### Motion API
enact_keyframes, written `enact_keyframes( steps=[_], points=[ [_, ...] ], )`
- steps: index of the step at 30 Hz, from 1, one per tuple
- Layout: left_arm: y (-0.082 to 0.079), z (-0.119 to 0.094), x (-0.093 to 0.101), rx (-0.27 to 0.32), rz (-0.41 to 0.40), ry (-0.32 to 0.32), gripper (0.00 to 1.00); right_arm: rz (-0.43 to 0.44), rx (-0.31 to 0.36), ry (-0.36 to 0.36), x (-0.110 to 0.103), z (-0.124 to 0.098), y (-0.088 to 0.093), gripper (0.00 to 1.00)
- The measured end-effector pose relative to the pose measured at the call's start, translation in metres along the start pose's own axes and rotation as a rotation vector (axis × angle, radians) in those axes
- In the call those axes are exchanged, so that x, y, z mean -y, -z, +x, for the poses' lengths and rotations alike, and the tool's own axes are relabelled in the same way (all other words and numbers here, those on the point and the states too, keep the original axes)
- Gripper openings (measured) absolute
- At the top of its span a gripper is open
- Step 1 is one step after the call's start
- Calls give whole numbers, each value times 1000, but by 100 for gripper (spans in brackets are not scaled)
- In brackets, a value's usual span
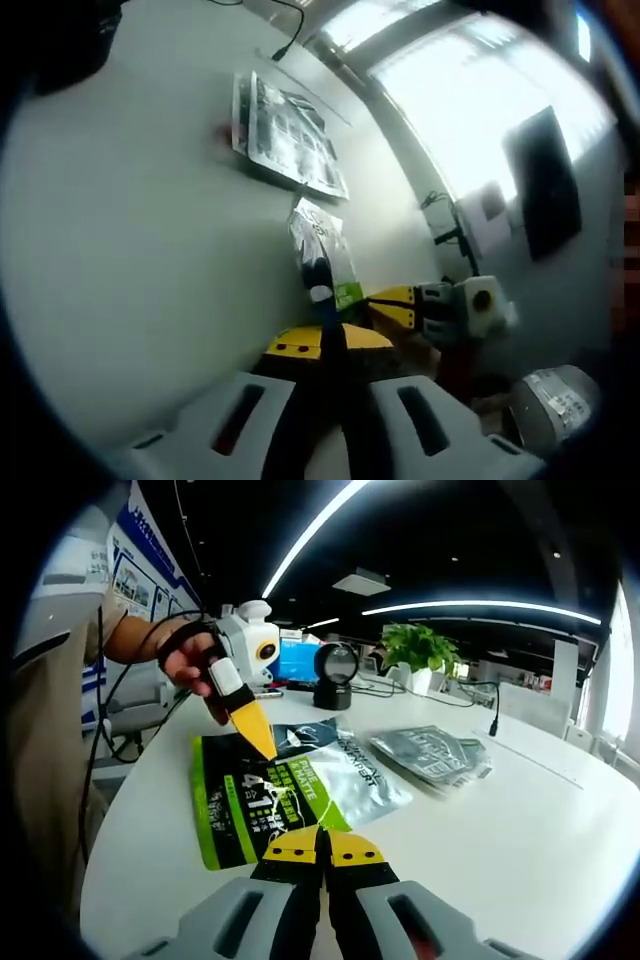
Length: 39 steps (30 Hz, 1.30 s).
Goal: Clip sheet goods on table flip sheet goods clip sheet goods scan sheet goods put sheet goods back to table
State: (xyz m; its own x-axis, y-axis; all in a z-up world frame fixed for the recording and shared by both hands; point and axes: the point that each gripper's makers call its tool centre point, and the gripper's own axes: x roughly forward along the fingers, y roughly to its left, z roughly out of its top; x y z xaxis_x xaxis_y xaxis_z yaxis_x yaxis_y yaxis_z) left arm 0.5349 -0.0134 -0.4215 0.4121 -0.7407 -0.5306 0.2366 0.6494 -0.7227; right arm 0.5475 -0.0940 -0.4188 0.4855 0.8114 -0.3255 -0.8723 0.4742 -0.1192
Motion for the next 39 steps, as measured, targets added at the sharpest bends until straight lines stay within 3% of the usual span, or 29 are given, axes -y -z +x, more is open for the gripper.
enact_keyframes(
  steps=[39],
  points=[
    [-10, -6, 10, 157, -59, 95, 0, -55, 2, 25, -3, 1, -1, 0]
  ],
)
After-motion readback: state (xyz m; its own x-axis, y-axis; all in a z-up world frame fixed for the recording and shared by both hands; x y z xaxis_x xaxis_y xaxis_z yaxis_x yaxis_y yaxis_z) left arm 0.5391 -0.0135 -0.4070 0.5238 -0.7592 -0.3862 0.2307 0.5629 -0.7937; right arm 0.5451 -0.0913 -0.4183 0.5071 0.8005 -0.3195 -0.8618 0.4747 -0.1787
